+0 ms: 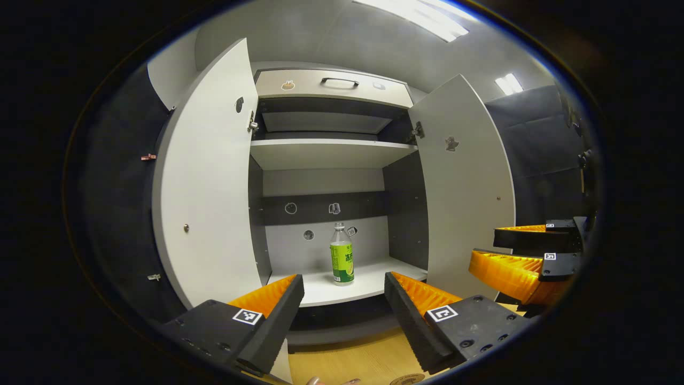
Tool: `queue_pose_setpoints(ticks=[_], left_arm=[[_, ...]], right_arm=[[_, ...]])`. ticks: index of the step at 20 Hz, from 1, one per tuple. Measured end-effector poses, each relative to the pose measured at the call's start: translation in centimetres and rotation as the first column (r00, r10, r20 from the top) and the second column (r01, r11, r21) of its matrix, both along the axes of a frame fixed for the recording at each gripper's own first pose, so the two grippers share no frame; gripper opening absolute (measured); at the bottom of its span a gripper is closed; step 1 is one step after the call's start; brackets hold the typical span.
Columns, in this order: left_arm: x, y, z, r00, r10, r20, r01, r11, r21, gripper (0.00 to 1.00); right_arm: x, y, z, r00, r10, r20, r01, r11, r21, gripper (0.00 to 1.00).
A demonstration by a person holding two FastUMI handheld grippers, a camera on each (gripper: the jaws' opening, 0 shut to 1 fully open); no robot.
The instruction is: Grasp the bottle in the cabinet with the left hand and place it on the coaster, then close the right door with the right hand and the left door with the left hand.
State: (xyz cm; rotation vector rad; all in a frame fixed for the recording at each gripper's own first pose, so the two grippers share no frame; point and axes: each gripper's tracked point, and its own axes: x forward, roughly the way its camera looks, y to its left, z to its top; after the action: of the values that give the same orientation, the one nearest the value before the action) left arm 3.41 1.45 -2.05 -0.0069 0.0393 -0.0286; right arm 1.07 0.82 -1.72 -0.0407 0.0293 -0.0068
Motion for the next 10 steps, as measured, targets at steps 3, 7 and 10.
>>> queue_pose_setpoints(ticks=[3,7,10], left_arm=[[3.8,0.2,0.0,1.000,0.022,0.021,-0.022,1.000,0.018,0.96],[10.3,-0.3,-0.7,0.999,0.026,0.031,-0.027,1.000,0.012,0.96],[15.4,-0.8,-2.6,1.000,0.016,0.012,-0.016,1.000,-0.027,0.96]], right_arm=[[2.1,-1.4,-0.2,1.000,0.017,0.026,-0.016,1.000,-0.017,0.98],[5.0,-3.6,-1.0,0.999,0.037,0.036,-0.035,0.998,-0.049,0.98],[6.6,-3.9,-1.8,0.996,0.081,0.023,-0.081,0.997,-0.004,0.98]])
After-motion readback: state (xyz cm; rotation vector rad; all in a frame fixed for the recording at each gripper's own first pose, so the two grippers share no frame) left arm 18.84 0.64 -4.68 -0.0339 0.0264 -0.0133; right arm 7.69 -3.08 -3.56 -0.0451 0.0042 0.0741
